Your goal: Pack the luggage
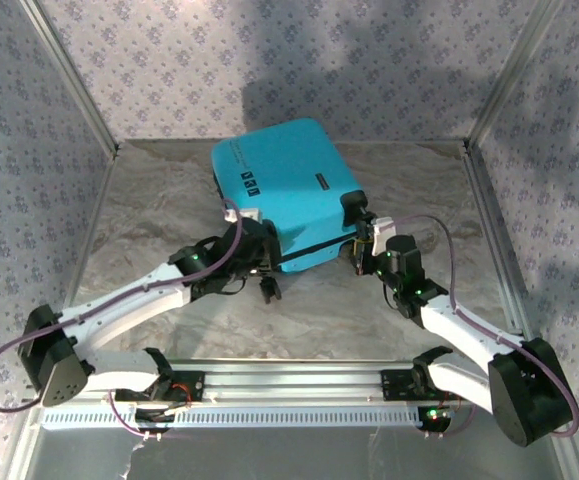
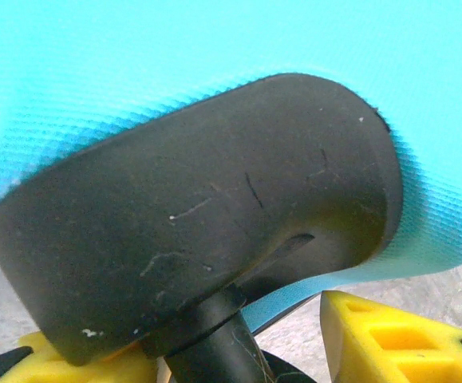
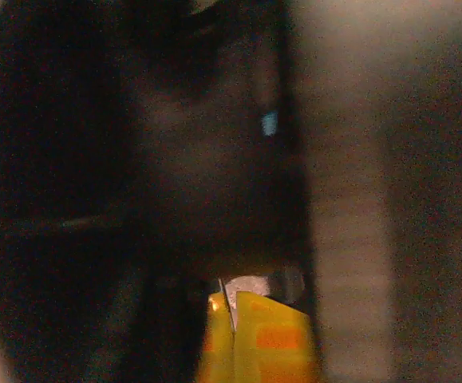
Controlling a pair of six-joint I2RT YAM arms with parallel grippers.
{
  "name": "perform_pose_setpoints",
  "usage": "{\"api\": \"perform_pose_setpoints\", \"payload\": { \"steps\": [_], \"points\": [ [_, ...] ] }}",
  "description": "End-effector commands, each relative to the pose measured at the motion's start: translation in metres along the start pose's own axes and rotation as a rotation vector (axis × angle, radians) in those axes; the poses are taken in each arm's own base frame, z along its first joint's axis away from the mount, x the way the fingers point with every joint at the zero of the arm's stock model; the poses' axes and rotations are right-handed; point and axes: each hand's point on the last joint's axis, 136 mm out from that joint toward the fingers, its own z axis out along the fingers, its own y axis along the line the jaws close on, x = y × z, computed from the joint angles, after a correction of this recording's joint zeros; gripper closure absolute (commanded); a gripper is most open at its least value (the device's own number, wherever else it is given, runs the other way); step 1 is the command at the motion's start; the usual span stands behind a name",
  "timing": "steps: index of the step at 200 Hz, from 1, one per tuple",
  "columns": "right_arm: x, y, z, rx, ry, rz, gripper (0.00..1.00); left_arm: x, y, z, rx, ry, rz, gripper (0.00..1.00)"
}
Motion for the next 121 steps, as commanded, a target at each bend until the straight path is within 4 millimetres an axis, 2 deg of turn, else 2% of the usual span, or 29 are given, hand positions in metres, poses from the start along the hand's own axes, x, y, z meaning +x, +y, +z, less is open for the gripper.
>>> {"api": "perform_pose_setpoints", "payload": {
  "steps": [1,39,52,84,94,121],
  "points": [
    [-0.023,-0.038,-0.007,0.178,-0.070,0.011,1.00,-0.042,0.022,-0.039,-0.025,-0.154,0.106,0.87],
    [-0.026,-0.035,-0.010,0.155,-0.104,0.003,1.00,-0.057,0.032,-0.045,0.083,-0.162,0.145,0.88],
    [-0.026,-0.028,-0.010,0.116,-0.118,0.000,1.00,-0.064,0.034,-0.045,0.141,-0.180,0.164,0.87],
    [-0.013,0.002,-0.008,0.001,-0.106,-0.051,1.00,-0.092,0.057,-0.045,0.157,-0.231,0.190,0.87],
    [-0.008,0.012,-0.008,-0.033,-0.102,-0.069,1.00,-0.097,0.056,-0.045,0.213,-0.235,0.229,0.84],
    [0.000,0.032,-0.006,-0.096,-0.091,-0.117,1.00,-0.113,0.070,-0.040,0.238,-0.260,0.281,0.72]
  ]
}}
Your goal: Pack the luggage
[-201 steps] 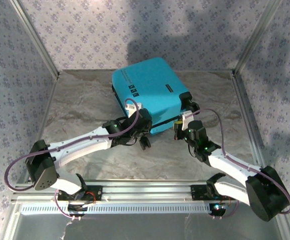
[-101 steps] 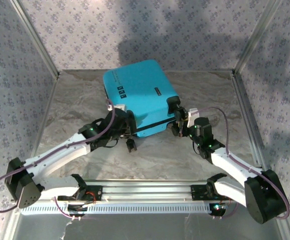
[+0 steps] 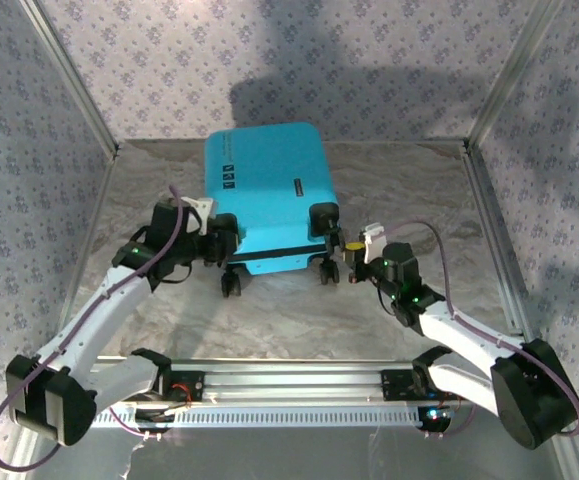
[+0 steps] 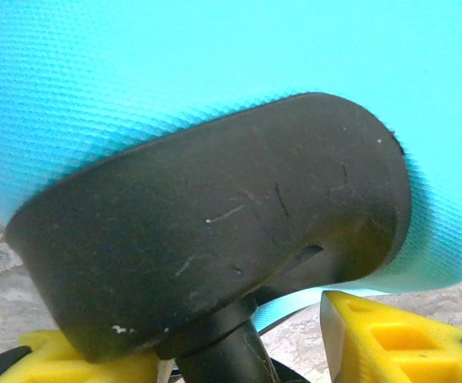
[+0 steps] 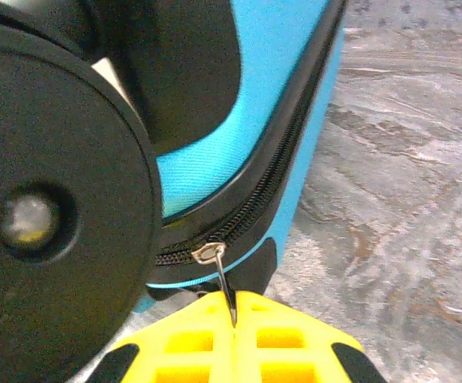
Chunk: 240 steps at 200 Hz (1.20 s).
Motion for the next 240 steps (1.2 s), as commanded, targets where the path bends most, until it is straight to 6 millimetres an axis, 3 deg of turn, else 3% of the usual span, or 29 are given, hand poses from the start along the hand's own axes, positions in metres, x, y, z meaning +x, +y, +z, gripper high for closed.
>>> {"api": "perform_pose_setpoints", "payload": {
  "steps": [1,19,45,74,94,122,145,191,216,240],
  "points": [
    [-0.004,-0.010,-0.001,0.070,-0.040,-0.047,1.00,-0.084,-0.009,-0.029,0.056,-0.301,0.223,0.72],
    [-0.004,-0.004,0.004,0.038,-0.033,-0.067,1.00,-0.094,0.006,-0.028,0.032,-0.285,0.207,0.63],
    [-0.007,0.001,0.013,0.007,-0.017,-0.083,1.00,-0.112,0.010,-0.036,0.005,-0.274,0.156,0.32],
    [-0.010,0.003,0.018,-0.009,-0.018,-0.083,1.00,-0.118,-0.011,-0.047,0.049,-0.291,0.090,0.24],
    [-0.012,0.003,0.018,-0.013,-0.022,-0.083,1.00,-0.116,-0.018,-0.060,-0.022,-0.319,0.093,0.19],
    [-0.012,0.003,0.019,-0.023,-0.022,-0.079,1.00,-0.110,-0.049,-0.067,0.051,-0.318,0.050,0.16],
    [-0.013,0.002,0.019,-0.029,-0.024,-0.074,1.00,-0.093,-0.083,-0.048,0.080,-0.260,0.070,0.15],
    [-0.011,0.003,0.021,-0.042,-0.014,-0.063,1.00,-0.053,-0.166,0.013,0.127,-0.115,0.160,0.14],
    [-0.012,0.003,0.019,-0.040,-0.018,-0.059,1.00,-0.038,-0.190,0.046,0.070,-0.051,0.199,0.13],
    [-0.011,0.002,0.017,-0.037,-0.015,-0.061,1.00,-0.025,-0.197,0.077,0.002,0.010,0.221,0.13]
  ]
}}
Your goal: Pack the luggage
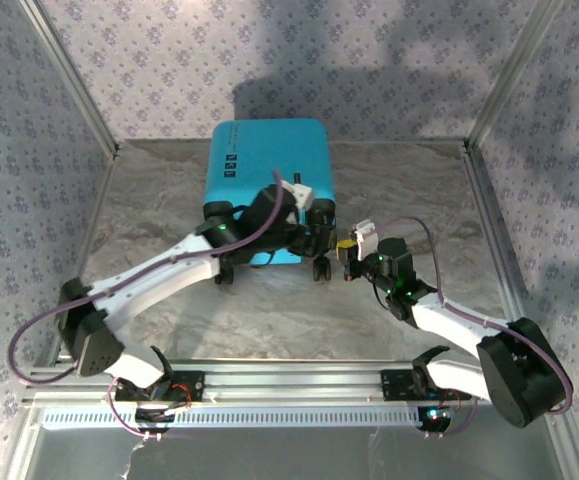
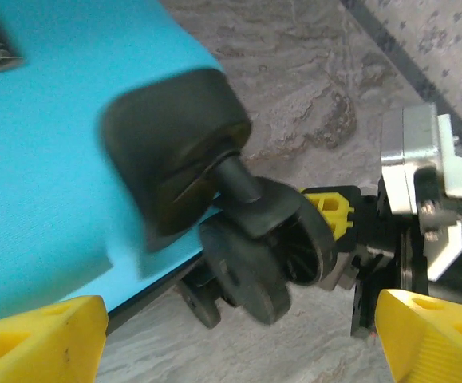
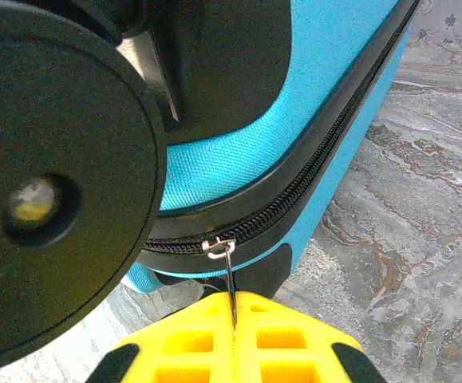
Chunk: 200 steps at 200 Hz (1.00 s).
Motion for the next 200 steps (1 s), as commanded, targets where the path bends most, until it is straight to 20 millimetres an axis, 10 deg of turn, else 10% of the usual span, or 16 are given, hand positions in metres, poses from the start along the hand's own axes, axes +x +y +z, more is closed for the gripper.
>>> {"api": "perform_pose_setpoints", "payload": {
  "steps": [1,122,200],
  "points": [
    [-0.011,-0.005,-0.001,0.024,-0.018,0.000,1.00,-0.005,0.002,0.014,-0.098,0.006,-0.012,0.13],
    [-0.009,-0.010,-0.007,0.041,-0.019,-0.004,1.00,0.011,-0.025,0.045,-0.167,0.075,0.091,0.16],
    [-0.011,-0.010,-0.008,0.035,-0.026,0.001,1.00,0.015,-0.009,0.063,-0.293,0.094,0.102,0.28]
  ]
}}
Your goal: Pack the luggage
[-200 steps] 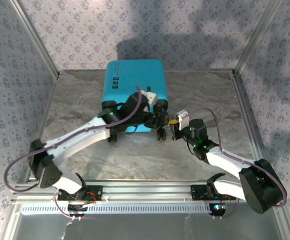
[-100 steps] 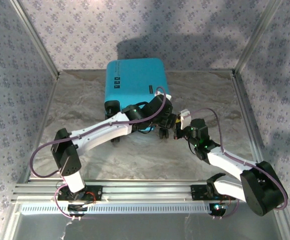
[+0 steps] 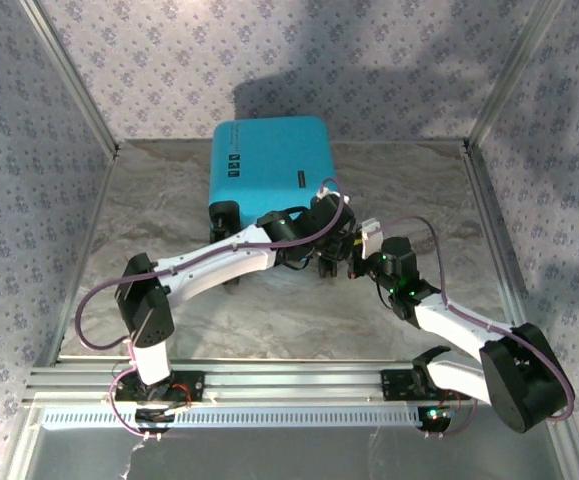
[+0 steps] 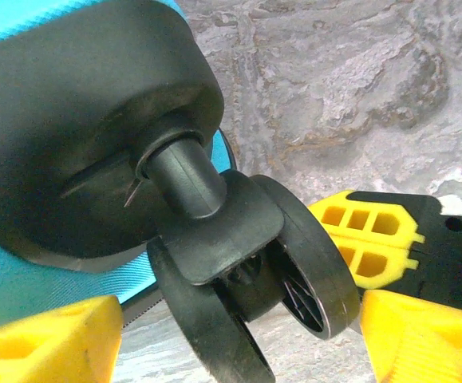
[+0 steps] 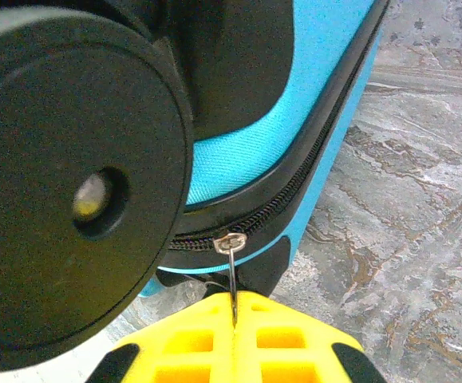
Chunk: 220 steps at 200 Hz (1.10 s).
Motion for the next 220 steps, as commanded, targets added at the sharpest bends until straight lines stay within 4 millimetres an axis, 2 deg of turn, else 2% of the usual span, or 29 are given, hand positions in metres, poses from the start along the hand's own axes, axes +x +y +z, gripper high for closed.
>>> {"api": "perform_pose_setpoints", "payload": {
  "steps": [1,44,73,117,149,220],
  "points": [
    [-0.008,0.000,-0.003,-0.005,-0.020,-0.007,1.00,0.001,0.005,0.012,-0.072,0.007,0.013,0.28],
    [-0.008,-0.002,-0.002,0.000,-0.022,-0.005,1.00,0.001,0.018,0.013,-0.141,-0.012,0.015,0.37],
    [-0.010,-0.005,-0.002,0.013,-0.021,-0.005,1.00,0.002,0.029,0.003,-0.166,-0.039,0.023,0.45],
    [-0.011,-0.008,0.002,0.027,-0.010,0.000,1.00,0.000,0.045,-0.015,-0.181,-0.135,0.042,0.63],
    [-0.015,-0.018,0.003,0.083,-0.005,0.011,1.00,0.011,0.040,-0.021,-0.110,-0.118,0.101,0.70],
    [-0.023,-0.049,0.012,0.189,0.022,0.059,1.00,0.046,0.039,-0.051,0.055,-0.110,0.169,0.75]
  ]
}}
